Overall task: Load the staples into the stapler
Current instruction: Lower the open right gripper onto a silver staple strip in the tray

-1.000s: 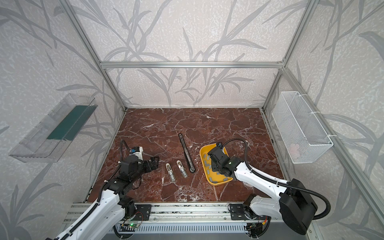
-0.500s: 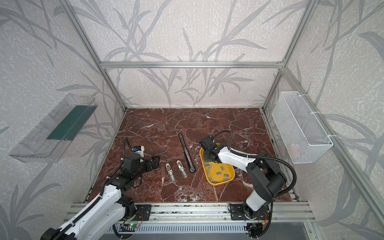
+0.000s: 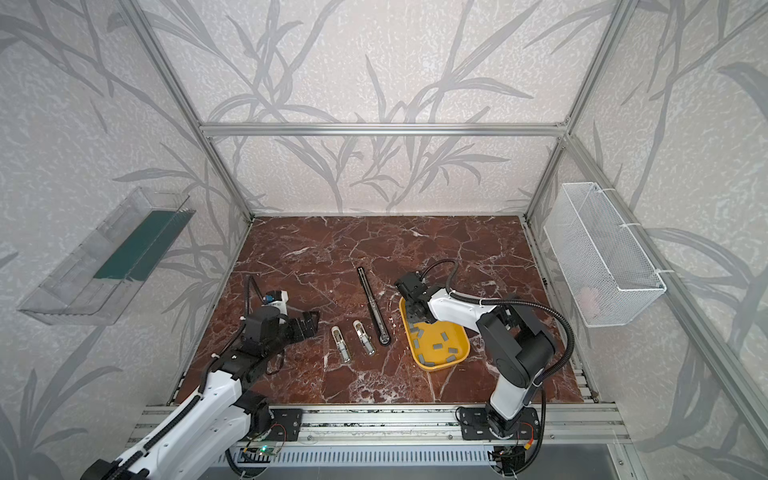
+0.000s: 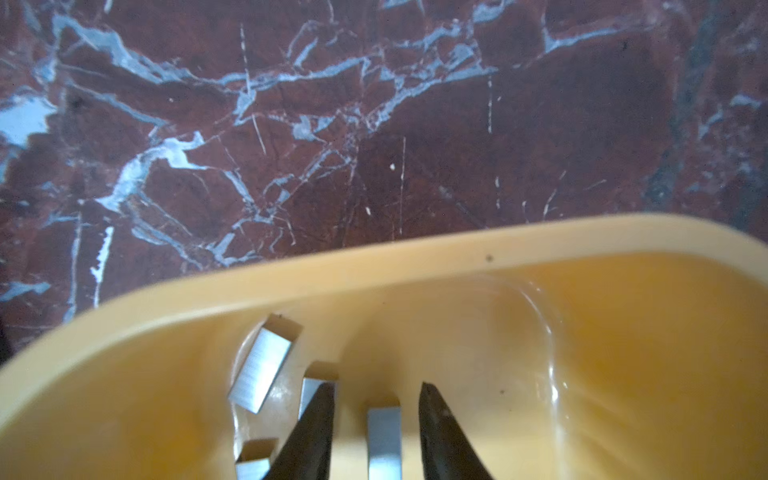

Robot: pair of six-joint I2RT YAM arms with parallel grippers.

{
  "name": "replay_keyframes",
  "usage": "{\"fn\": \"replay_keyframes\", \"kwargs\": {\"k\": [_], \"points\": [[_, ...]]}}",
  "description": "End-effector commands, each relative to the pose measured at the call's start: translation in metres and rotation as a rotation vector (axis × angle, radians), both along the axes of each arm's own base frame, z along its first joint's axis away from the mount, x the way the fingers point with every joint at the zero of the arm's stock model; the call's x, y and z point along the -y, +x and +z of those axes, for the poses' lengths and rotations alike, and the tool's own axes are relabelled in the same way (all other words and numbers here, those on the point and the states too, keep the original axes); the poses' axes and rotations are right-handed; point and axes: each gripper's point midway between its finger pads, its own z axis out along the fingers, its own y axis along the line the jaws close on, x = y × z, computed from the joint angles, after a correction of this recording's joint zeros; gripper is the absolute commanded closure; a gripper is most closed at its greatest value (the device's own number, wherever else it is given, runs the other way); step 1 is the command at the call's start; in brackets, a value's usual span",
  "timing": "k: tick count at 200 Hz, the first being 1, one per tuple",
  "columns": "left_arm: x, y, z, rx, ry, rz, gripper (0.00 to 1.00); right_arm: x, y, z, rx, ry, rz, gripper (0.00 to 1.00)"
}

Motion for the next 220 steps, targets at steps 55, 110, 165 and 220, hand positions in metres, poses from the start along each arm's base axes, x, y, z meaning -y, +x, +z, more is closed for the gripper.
{"fn": "replay_keyframes", "kwargs": {"k": [55,110,165,220], "points": [[0.003,0.007,0.012,0.035,-0.002,-0.011,0.01,0.011,-0.004,0.011,0.024,0.001,-0.019,0.72],[0.003,0.006,0.012,0.038,-0.005,-0.015,0.01,0.013,-0.011,-0.008,-0.018,-0.002,-0.032,0.72],[0.004,0.006,0.013,0.040,-0.006,-0.017,0.01,0.011,-0.014,-0.013,-0.039,0.011,-0.029,0.74],[0.004,0.006,0.013,0.042,-0.008,-0.019,0.01,0.010,-0.019,-0.017,-0.055,0.024,-0.032,0.79]]}}
